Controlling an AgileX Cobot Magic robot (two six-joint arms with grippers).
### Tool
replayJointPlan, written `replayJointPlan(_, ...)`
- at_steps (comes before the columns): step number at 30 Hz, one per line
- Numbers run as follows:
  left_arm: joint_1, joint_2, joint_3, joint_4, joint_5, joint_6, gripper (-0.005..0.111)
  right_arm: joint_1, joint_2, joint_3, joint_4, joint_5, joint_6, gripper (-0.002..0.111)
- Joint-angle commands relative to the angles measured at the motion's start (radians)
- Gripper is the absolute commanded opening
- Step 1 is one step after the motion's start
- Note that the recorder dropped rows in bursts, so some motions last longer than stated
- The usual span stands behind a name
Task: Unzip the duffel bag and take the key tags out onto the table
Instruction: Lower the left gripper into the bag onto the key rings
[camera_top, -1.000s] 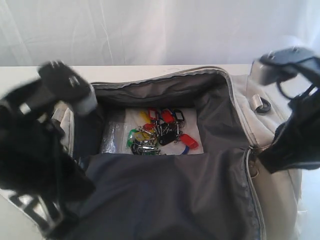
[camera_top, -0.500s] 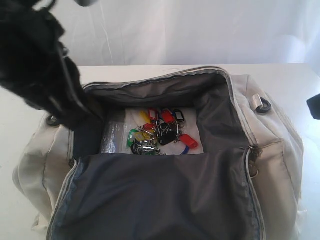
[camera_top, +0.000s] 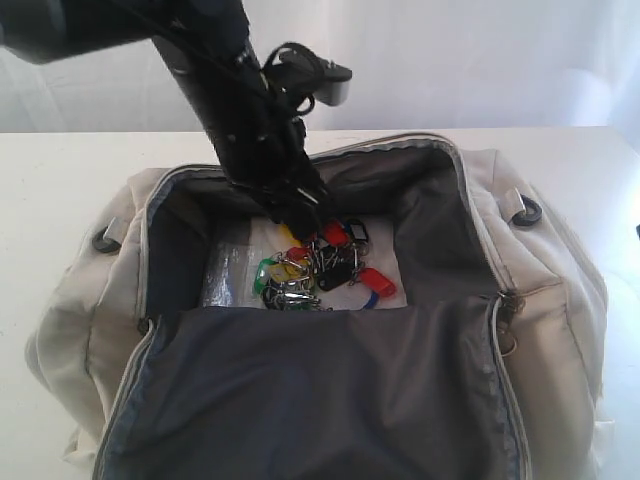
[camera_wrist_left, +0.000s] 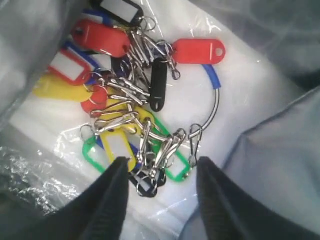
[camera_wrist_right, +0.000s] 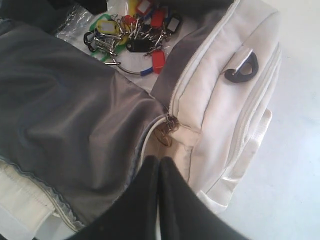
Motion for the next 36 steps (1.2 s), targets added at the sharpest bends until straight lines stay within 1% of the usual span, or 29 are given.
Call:
replayJointPlan(1, 0.001, 0.077, -0.007, 0.022, -0.036, -0.038, 0.076, 0.001, -0.008, 0.045, -0.006, -0.052, 0.002, 0.0)
replayJointPlan(3, 0.003, 0.109, -0.007, 0.059, -0.045, -0.11, 0.082, 0.001, -0.008, 0.083, -0.006, -0.078, 0.0, 0.0)
replayJointPlan(5, 0.005, 0.13, -0.007, 0.082, -0.041, -0.146, 0.085, 0.001, -0.008, 0.118, -0.006, -0.104, 0.0, 0.0)
replayJointPlan(10, 0.005, 0.172, -0.007, 0.12, -0.068, -0.236, 0.085, 0.001, -0.008, 0.148, -0.006, -0.137, 0.0, 0.0)
replayJointPlan(18, 0.005, 0.237, -0.007, -0.011, -0.068, -0.244, 0.085, 0.001, -0.008, 0.148, -0.006, -0.141, 0.0, 0.0)
replayJointPlan(21, 0.005, 0.251, -0.007, -0.032, -0.07, -0.236, 0.085, 0.001, -0.008, 0.148, -0.006, -0.141, 0.0, 0.0)
replayJointPlan(23, 0.005, 0.256, -0.007, -0.069, -0.074, -0.202, 0.084, 0.001, -0.008, 0.148, -0.006, -0.141, 0.0, 0.0)
replayJointPlan(25, 0.005, 0.258, -0.007, -0.097, -0.084, -0.192, 0.075, 0.001, -0.008, 0.148, -0.006, -0.143, 0.0, 0.0)
replayJointPlan(26, 0.005, 0.258, -0.007, -0.1, -0.084, -0.192, 0.064, 0.001, -0.008, 0.148, -0.006, -0.143, 0.0, 0.0)
replayJointPlan(27, 0.005, 0.258, -0.007, -0.1, -0.084, -0.192, 0.057, 0.001, -0.008, 0.148, -0.006, -0.143, 0.0, 0.0)
replayJointPlan(29, 0.005, 0.258, -0.007, -0.071, -0.084, -0.19, 0.031, 0.001, -0.008, 0.148, -0.006, -0.143, 0.0, 0.0)
replayJointPlan(30, 0.005, 0.258, -0.007, -0.057, -0.084, -0.19, 0.024, 0.001, -0.008, 0.148, -0.006, -0.143, 0.0, 0.0)
replayJointPlan(31, 0.005, 0.254, -0.016, -0.027, -0.068, -0.19, 0.01, 0.001, -0.008, 0.148, -0.006, -0.143, 0.0, 0.0)
replayJointPlan(32, 0.005, 0.249, -0.026, -0.008, -0.052, -0.19, 0.003, 0.001, -0.008, 0.148, -0.006, -0.143, 0.0, 0.0)
replayJointPlan(33, 0.005, 0.236, -0.054, 0.022, -0.029, -0.188, 0.0, 0.001, -0.008, 0.148, -0.006, -0.143, 0.0, 0.0)
replayJointPlan(36, 0.005, 0.202, -0.126, 0.06, 0.013, -0.177, 0.0, 0.001, -0.008, 0.148, -0.006, -0.143, 0.0, 0.0)
